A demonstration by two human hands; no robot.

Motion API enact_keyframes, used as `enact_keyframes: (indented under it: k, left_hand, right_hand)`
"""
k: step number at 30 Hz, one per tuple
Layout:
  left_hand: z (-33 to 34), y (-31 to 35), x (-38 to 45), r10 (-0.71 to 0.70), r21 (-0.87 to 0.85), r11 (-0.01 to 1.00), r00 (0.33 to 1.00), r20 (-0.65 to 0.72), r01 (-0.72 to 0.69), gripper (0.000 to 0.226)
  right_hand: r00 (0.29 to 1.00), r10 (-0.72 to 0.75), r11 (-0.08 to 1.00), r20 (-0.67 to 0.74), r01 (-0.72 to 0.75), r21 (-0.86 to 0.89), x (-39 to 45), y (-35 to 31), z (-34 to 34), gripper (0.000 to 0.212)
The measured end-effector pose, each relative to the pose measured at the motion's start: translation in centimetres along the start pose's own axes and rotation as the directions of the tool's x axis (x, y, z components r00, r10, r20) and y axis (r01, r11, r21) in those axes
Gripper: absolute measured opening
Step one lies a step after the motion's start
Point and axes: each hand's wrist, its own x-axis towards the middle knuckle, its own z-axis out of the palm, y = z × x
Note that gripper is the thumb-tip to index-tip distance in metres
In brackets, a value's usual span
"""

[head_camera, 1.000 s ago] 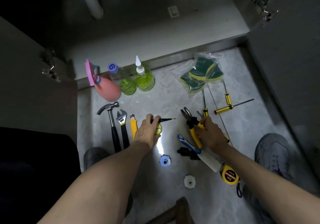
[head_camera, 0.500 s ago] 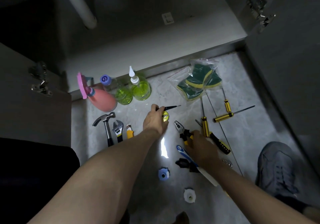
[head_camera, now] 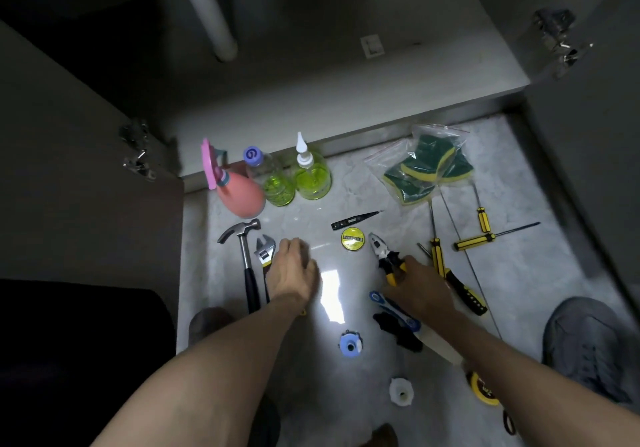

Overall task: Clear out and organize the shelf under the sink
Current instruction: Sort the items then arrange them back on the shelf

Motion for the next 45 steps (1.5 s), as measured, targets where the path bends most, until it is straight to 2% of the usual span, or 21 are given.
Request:
enact_keyframes:
  k: [2, 4, 7, 11, 17, 19, 21, 23, 25, 27, 31, 35, 39, 45]
  left_hand:
    - [-0.4, -1.1, -1.2, -0.127, 0.076, 0.989, 0.992, 0.009, 0.126, 0.036]
    - [-0.5, -1.9, -2.0, -0.233, 0.152, 0.962, 0.972, 0.037, 0.225, 0.046]
    - [-0.2, -2.5, -2.8, -0.352, 0.097, 0.934, 0.934, 0.067, 0.345, 0.042]
    - [0.5, -2.8, -3.0, -0.413, -0.011, 0.91, 0.907, 0.088, 0.415, 0.032]
    - [0.3, -3.5, -1.7, -0.464, -0.032, 0.882, 0.878, 0.116, 0.471, 0.037]
    - [0.1, -3.7, -1.4, -0.473, -0.041, 0.876, 0.873, 0.119, 0.48, 0.038]
    - [0.0, -3.7, -1.4, -0.465, -0.052, 0.88, 0.879, 0.107, 0.472, 0.039]
    - [-0.2, -3.7, -1.5, -0.458, -0.071, 0.883, 0.884, 0.092, 0.464, 0.039]
    - [-0.1, -3.7, -1.8, -0.455, -0.093, 0.883, 0.887, 0.08, 0.461, 0.034]
    - [0.0, -3.8, -2.3, -0.456, -0.118, 0.879, 0.887, 0.07, 0.462, 0.03]
    - [0.3, -3.9, -3.4, -0.462, -0.162, 0.869, 0.884, 0.07, 0.468, 0.031]
    - [0.5, -4.0, -4.0, -0.466, -0.174, 0.865, 0.882, 0.073, 0.471, 0.032]
    - [0.3, -3.7, -3.9, -0.47, -0.182, 0.862, 0.88, 0.069, 0.474, 0.026]
    - [0.0, -3.8, -3.4, -0.471, -0.165, 0.862, 0.878, 0.086, 0.479, 0.023]
  right_hand:
    - [1.0, -0.014, 0.995, -0.012, 0.015, 0.097, -0.4, -1.3, 0.1, 0.034]
    - [0.998, -0.049, 0.991, 0.025, 0.046, 0.122, -0.8, -3.1, 0.5, 0.036]
    - [0.994, -0.059, 0.991, 0.091, 0.047, 0.129, -1.5, -5.8, 2.0, 0.042]
    - [0.995, -0.049, 0.991, 0.088, 0.037, 0.131, -1.8, -8.1, 4.7, 0.048]
    - [0.993, -0.086, 0.99, 0.077, 0.076, 0.121, -0.5, -9.9, 8.0, 0.048]
    - [0.991, -0.132, 0.991, 0.033, 0.131, 0.031, -0.1, -9.7, 9.1, 0.043]
    - [0.976, -0.216, 0.966, -0.037, 0.208, -0.153, -0.3, -9.4, 10.2, 0.035]
    - [0.96, -0.262, 0.925, -0.1, 0.22, -0.309, -1.0, -9.4, 10.9, 0.032]
    - [0.95, -0.288, 0.892, -0.124, 0.219, -0.395, -1.7, -9.5, 11.3, 0.035]
    - [0.948, -0.293, 0.885, -0.128, 0.218, -0.412, -2.0, -9.3, 11.3, 0.043]
    - [0.948, -0.289, 0.903, -0.137, 0.222, -0.367, -2.4, -8.1, 10.8, 0.052]
    - [0.964, -0.233, 0.964, -0.126, 0.211, -0.164, -2.9, -7.5, 10.9, 0.055]
    - [0.975, -0.187, 0.981, -0.121, 0.18, -0.066, -2.6, -8.3, 11.3, 0.059]
    - [0.976, -0.19, 0.981, -0.104, 0.185, -0.063, -2.1, -9.6, 11.5, 0.062]
